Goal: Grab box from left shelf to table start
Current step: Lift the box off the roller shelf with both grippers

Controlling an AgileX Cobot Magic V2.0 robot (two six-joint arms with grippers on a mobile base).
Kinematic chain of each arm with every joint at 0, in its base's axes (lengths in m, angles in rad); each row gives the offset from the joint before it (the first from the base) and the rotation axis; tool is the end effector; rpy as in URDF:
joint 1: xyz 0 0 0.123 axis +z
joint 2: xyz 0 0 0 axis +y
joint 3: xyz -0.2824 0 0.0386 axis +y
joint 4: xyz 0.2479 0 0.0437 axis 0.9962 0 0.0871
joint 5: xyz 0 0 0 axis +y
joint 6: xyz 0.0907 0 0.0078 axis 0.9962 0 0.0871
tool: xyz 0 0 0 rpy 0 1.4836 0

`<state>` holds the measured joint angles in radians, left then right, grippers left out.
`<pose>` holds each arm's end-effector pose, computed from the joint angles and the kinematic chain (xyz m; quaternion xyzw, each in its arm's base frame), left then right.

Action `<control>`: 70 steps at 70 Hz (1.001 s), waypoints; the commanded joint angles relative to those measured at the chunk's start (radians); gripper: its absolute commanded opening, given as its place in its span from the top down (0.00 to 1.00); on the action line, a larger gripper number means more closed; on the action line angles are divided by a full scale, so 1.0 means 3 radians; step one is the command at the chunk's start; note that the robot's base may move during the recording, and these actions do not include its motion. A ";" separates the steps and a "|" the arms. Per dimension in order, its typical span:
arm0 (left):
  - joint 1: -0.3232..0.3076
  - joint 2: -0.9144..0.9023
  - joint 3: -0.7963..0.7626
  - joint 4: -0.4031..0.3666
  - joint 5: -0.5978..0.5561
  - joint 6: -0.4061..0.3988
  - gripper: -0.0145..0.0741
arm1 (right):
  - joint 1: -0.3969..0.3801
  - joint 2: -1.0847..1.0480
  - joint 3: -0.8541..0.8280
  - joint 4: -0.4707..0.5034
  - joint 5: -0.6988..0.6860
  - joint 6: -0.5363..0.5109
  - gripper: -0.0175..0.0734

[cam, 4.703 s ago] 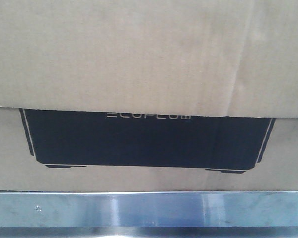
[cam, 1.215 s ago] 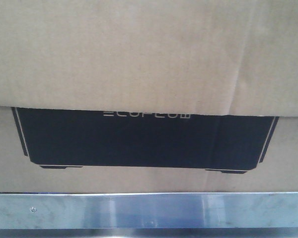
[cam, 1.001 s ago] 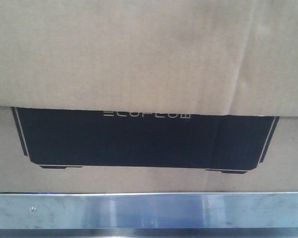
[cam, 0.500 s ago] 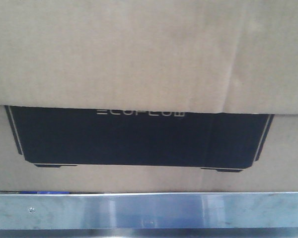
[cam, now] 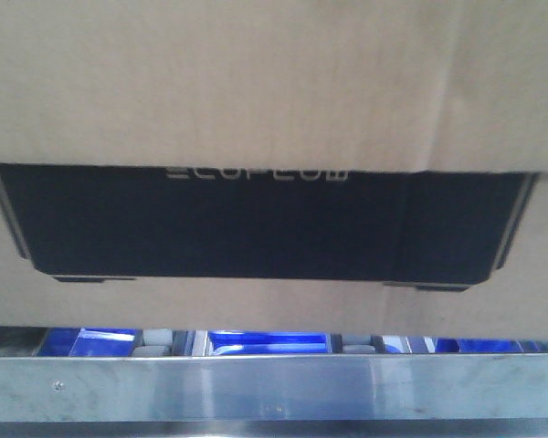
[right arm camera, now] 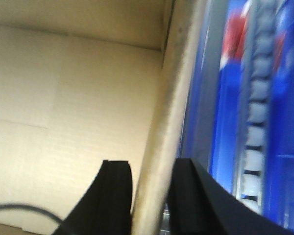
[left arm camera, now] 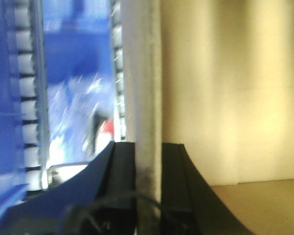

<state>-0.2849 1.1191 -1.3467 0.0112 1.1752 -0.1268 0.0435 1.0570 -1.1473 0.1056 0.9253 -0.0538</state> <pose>0.1945 -0.0560 0.4233 0.0743 0.9346 -0.0656 0.3416 0.2038 0.0166 0.3922 -0.0323 0.9148 0.0493 0.3997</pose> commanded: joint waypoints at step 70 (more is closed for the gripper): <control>-0.0018 -0.3021 0.0960 -0.0229 -0.0617 0.0043 0.94 | -0.0012 -0.3129 0.0957 0.0274 -0.0609 0.0043 0.74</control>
<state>-0.2849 0.2316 -1.0209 -0.0503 1.1473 -0.1099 0.0447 0.1348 -0.8338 0.2858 0.8896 -0.0261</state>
